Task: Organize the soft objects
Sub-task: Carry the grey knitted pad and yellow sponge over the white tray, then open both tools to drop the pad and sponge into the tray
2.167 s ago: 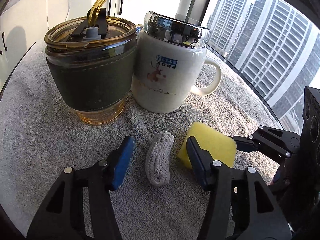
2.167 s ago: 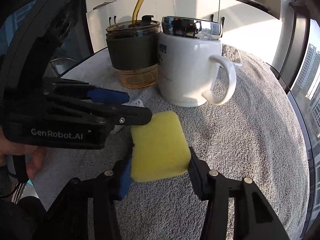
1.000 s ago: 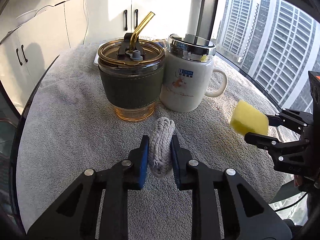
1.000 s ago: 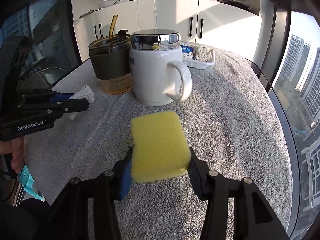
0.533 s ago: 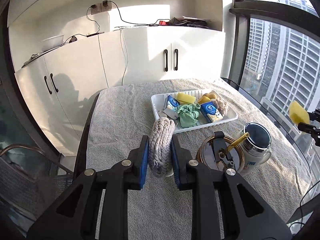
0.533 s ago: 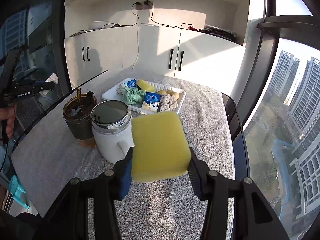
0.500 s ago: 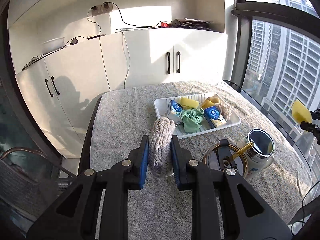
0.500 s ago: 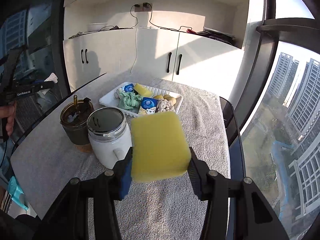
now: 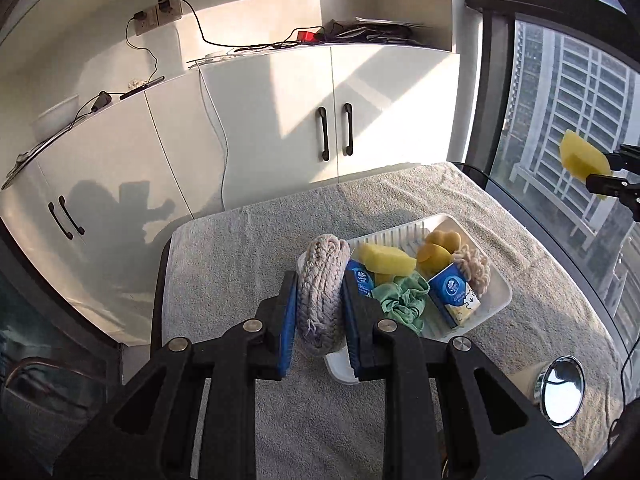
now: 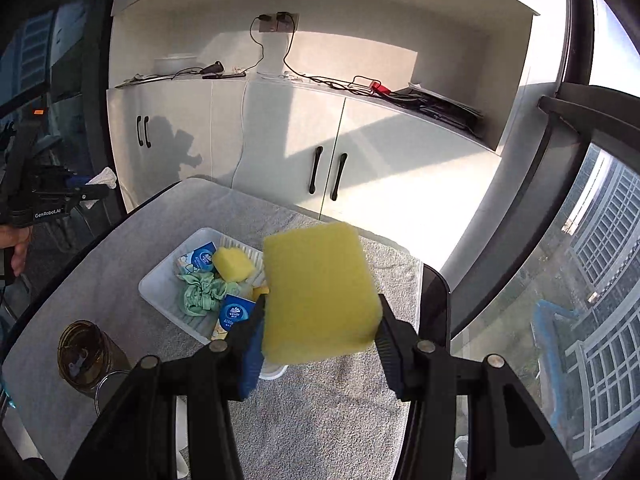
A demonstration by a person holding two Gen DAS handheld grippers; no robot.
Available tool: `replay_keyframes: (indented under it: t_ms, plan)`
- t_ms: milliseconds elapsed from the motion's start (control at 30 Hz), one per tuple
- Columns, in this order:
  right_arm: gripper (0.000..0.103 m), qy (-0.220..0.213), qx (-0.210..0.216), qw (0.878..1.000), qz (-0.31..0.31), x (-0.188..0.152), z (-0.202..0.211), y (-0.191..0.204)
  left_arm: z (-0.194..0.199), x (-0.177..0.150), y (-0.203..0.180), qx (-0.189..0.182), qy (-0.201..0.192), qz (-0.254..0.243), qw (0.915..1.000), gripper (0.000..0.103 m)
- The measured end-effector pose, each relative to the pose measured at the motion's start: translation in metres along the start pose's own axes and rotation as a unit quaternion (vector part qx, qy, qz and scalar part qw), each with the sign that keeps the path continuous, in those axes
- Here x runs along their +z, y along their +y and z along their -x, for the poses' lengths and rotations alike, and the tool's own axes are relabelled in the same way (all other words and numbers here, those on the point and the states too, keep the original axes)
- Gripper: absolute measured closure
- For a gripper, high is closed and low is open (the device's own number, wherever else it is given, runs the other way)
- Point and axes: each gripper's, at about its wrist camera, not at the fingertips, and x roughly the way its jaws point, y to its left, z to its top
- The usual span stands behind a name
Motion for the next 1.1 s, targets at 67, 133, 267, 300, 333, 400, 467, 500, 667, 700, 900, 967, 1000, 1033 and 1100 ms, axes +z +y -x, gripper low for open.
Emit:
replay_keyframes:
  t_ms: [67,133,267,300,333,400,467,500,667,700,900,967,1000,1033,1100]
  plan:
    - [0.051,0.015,0.017,1.000,0.002,0.008,-0.030,0.003,-0.024,-0.006,-0.007,-0.013,0.017,0.001,0.9998,0.083]
    - [0.051,0.030,0.030,0.999,0.006,0.011,-0.063,0.008,-0.049,-0.013,-0.012,-0.020,0.035,0.002,0.9992,0.083]
    - [0.051,0.065,0.060,0.996,0.004,0.014,-0.129,0.017,-0.094,-0.029,-0.015,-0.036,0.072,0.013,0.9967,0.083]
    - [0.051,0.074,0.065,0.995,0.006,0.014,-0.145,0.022,-0.103,-0.032,-0.016,-0.038,0.078,0.013,0.9961,0.083]
    - [0.051,0.082,0.067,0.994,0.009,0.014,-0.159,0.026,-0.111,-0.035,-0.016,-0.038,0.083,0.015,0.9957,0.083]
    - [0.051,0.095,0.072,0.993,0.014,0.013,-0.183,0.033,-0.123,-0.040,-0.017,-0.044,0.091,0.018,0.9947,0.083]
    - [0.051,0.106,0.075,0.991,0.018,0.010,-0.202,0.041,-0.132,-0.045,-0.021,-0.049,0.095,0.017,0.9941,0.083]
    - [0.051,0.110,0.074,0.991,0.022,0.009,-0.210,0.045,-0.134,-0.048,-0.023,-0.051,0.097,0.015,0.9939,0.083]
    - [0.051,0.133,0.072,0.988,0.031,0.000,-0.241,0.057,-0.143,-0.058,-0.032,-0.050,0.103,0.006,0.9934,0.082]
    - [0.051,0.136,0.072,0.988,0.033,-0.002,-0.245,0.058,-0.144,-0.059,-0.032,-0.050,0.104,0.006,0.9933,0.082]
    - [0.047,0.134,0.070,0.988,0.025,-0.002,-0.246,0.057,-0.152,-0.070,-0.031,-0.055,0.113,0.015,0.9920,0.079]
    - [0.043,0.134,0.066,0.988,0.026,-0.004,-0.245,0.056,-0.151,-0.071,-0.030,-0.062,0.112,0.022,0.9916,0.067]
    - [0.040,0.131,0.066,0.989,0.026,-0.005,-0.244,0.056,-0.150,-0.071,-0.029,-0.067,0.107,0.025,0.9917,0.053]
    - [0.038,0.129,0.065,0.989,0.025,-0.005,-0.242,0.056,-0.148,-0.070,-0.029,-0.065,0.102,0.025,0.9924,0.033]
    - [0.035,0.125,0.061,0.990,0.021,-0.006,-0.238,0.054,-0.142,-0.069,-0.030,-0.068,0.093,0.024,0.9930,0.019]
